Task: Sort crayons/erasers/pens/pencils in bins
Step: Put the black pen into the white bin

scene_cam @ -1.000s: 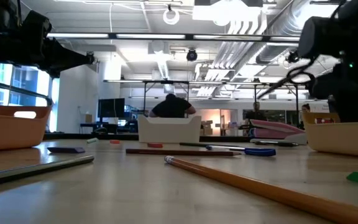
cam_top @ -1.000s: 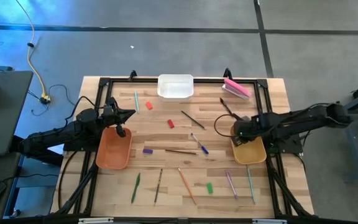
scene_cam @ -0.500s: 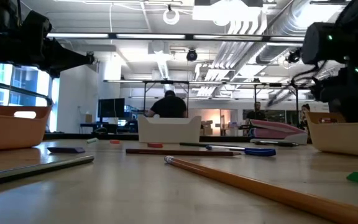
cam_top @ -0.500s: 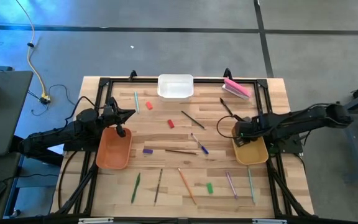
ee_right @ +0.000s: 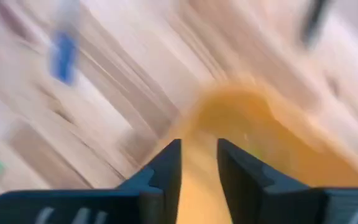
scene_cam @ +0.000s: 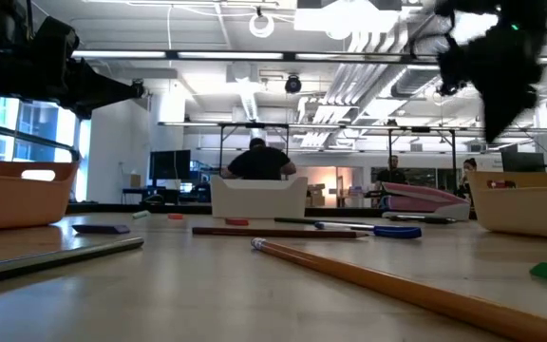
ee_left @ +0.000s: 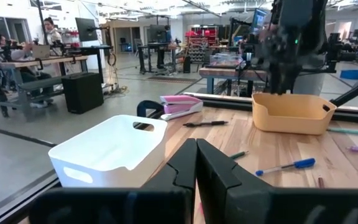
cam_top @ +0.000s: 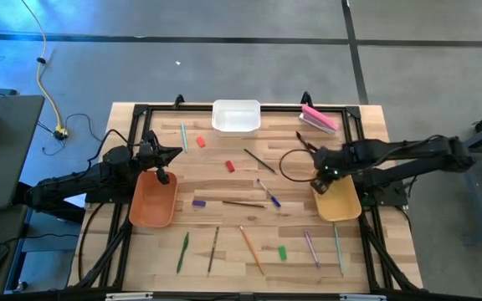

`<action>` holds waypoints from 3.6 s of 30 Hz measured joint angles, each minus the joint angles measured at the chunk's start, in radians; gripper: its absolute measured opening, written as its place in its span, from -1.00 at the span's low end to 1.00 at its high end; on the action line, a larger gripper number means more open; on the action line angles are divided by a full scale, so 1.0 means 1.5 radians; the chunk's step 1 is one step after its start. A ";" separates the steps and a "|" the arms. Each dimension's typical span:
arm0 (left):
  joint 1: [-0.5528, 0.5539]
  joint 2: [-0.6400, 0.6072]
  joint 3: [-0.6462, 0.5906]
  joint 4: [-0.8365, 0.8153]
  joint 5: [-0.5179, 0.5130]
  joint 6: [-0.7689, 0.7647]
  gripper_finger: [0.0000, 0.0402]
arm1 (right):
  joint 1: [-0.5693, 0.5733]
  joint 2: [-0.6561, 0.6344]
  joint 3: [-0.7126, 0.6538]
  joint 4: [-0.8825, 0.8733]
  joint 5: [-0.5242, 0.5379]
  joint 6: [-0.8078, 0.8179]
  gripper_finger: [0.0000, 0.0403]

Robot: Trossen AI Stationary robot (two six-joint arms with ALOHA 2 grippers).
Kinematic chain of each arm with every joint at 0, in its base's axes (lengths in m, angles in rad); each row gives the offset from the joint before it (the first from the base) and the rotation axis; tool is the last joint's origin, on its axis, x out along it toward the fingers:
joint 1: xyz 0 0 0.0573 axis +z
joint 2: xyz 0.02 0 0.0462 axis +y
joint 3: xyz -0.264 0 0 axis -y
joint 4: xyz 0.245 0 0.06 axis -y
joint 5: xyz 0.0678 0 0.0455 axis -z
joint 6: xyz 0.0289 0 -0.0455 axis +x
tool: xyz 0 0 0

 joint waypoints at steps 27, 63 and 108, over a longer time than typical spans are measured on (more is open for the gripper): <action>0.000 0.087 0.000 0.065 0.004 -0.149 -1.00 | -0.358 0.049 -0.127 0.349 -0.091 -0.297 -0.69; 0.000 0.291 0.000 0.196 0.007 -0.240 -1.00 | -0.431 0.218 -0.127 0.347 -0.001 -0.319 -0.38; 0.000 0.291 0.000 0.194 0.000 -0.225 -1.00 | -0.369 0.274 0.136 0.398 -0.020 -0.411 -0.88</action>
